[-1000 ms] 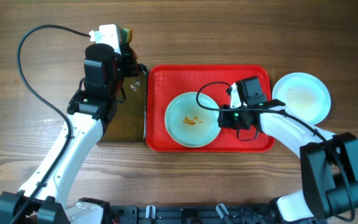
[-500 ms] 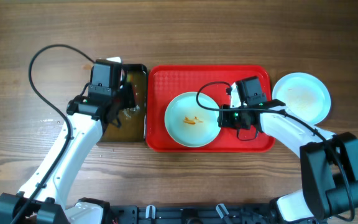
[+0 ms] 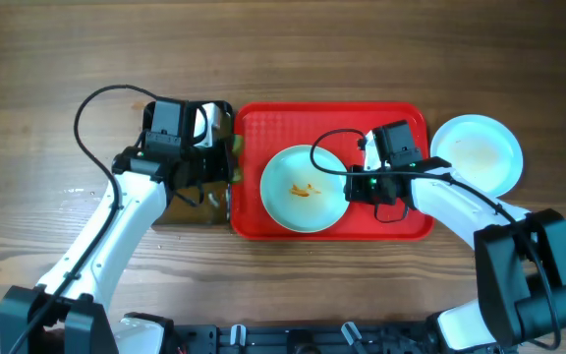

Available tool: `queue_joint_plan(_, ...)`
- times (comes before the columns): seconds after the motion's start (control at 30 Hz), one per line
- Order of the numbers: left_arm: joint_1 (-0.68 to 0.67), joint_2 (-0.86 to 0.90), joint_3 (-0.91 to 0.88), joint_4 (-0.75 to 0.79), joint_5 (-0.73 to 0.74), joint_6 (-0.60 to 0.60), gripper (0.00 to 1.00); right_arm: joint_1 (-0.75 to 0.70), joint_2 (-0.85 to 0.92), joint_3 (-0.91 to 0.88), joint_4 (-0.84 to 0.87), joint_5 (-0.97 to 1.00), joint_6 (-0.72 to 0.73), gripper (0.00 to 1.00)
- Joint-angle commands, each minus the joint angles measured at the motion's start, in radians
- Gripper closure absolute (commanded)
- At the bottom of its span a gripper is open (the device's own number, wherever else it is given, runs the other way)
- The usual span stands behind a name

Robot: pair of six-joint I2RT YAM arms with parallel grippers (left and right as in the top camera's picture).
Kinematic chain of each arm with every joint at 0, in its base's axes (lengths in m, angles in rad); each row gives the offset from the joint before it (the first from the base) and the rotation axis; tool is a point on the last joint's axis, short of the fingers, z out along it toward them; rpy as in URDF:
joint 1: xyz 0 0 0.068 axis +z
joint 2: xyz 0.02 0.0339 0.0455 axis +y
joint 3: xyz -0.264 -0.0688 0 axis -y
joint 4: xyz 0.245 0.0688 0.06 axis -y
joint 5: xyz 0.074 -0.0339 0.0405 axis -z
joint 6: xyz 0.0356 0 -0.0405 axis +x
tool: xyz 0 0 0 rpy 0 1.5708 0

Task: Clean dirty plates on tray and stack at the side
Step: 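Scrub the held plate with the sponge in the left gripper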

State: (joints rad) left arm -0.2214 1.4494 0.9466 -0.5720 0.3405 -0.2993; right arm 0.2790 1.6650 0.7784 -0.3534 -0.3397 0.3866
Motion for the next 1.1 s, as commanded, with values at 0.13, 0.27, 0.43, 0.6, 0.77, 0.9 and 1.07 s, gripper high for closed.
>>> queue_joint_plan(0.13, -0.135, 0.156, 0.0, 0.185, 0.243, -0.137, 0.96, 0.006, 0.008, -0.008, 0.001, 0.002, -0.019, 0.96)
queue_joint_plan(0.27, -0.251, 0.287, 0.0, 0.345, 0.288, -0.233, 0.96, 0.006, 0.008, -0.008, 0.001, 0.002, -0.019, 0.96)
queue_joint_plan(0.43, -0.332, 0.415, 0.0, 0.524, 0.292, -0.372, 0.96, 0.006, 0.008, -0.008, 0.001, 0.002, -0.019, 0.96)
queue_joint_plan(0.6, -0.345, 0.486, 0.0, 0.61, 0.299, -0.444, 0.96, 0.006, 0.008, -0.008, 0.002, 0.002, -0.019, 0.96)
queue_joint_plan(0.77, -0.37, 0.52, 0.0, 0.616, 0.338, -0.442, 0.96, 0.006, 0.008, -0.008, 0.002, 0.002, -0.019, 0.96)
queue_joint_plan(0.9, -0.347, 0.527, 0.0, 0.526, 0.214, -0.433, 0.96, 0.006, 0.008, -0.008, 0.001, 0.002, -0.02, 0.96)
queue_joint_plan(1.07, -0.201, 0.49, 0.0, 0.37, 0.164, -0.294, 0.96, 0.006, 0.008, -0.008, 0.001, 0.002, -0.016, 0.96)
